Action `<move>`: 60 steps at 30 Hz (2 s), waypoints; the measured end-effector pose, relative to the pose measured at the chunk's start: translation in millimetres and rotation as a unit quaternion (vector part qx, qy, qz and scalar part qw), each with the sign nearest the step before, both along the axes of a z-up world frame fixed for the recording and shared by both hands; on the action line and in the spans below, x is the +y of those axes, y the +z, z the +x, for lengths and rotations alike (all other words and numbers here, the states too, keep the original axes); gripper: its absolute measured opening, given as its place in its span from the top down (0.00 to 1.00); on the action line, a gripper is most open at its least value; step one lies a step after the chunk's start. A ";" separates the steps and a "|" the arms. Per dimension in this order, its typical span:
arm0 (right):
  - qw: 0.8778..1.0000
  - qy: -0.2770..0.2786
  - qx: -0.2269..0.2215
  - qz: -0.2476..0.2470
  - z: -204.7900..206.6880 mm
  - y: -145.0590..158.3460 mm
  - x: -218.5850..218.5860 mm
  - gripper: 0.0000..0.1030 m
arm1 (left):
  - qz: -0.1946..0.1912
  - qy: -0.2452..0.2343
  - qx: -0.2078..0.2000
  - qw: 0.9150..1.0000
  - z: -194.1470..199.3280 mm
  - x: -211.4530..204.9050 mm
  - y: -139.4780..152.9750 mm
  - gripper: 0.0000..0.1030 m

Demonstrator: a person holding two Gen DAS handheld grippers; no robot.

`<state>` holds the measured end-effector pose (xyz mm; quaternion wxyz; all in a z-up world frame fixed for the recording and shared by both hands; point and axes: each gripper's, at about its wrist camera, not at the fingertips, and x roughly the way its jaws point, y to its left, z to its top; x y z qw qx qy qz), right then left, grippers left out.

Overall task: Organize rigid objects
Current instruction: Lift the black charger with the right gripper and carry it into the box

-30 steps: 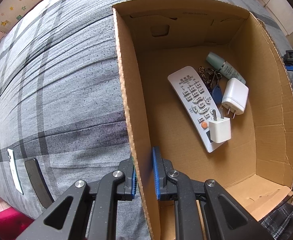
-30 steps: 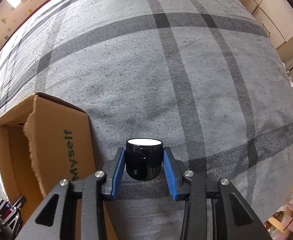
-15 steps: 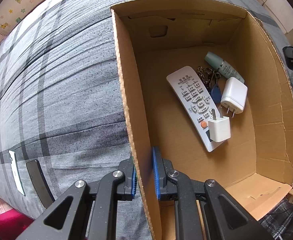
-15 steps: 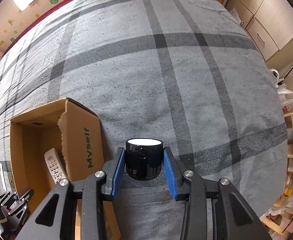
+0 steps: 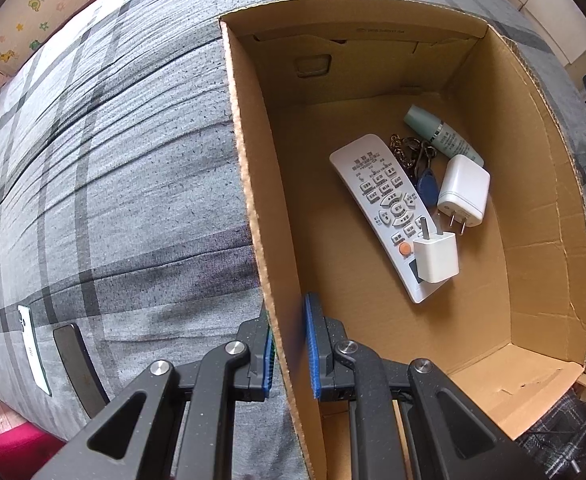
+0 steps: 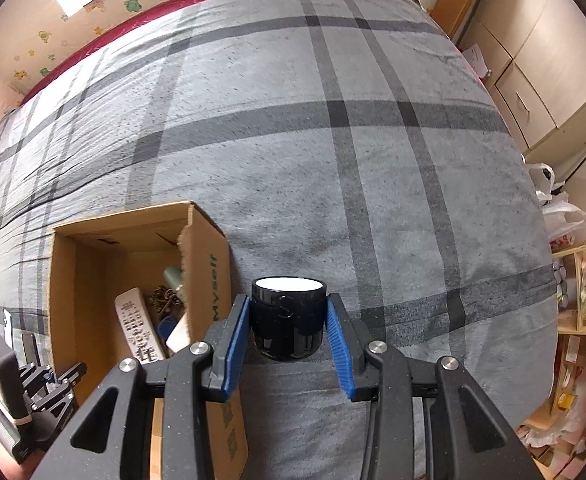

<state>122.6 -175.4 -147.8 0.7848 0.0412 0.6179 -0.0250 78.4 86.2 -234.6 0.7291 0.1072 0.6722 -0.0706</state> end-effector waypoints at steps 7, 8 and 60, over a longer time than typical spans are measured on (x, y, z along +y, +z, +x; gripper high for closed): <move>1.000 0.022 -0.012 -0.003 -3.9 19.6 19.5 0.61 | -0.004 -0.002 -0.004 1.000 -1.3 1.3 0.5 0.86; 1.000 0.026 -0.013 -0.002 -4.6 21.8 22.8 0.61 | -0.004 -0.002 -0.004 1.000 -1.4 1.4 0.6 0.86; 0.974 0.209 0.083 0.006 -12.4 -82.9 183.0 0.61 | -0.053 0.034 -0.012 0.998 -4.2 36.2 -6.8 0.86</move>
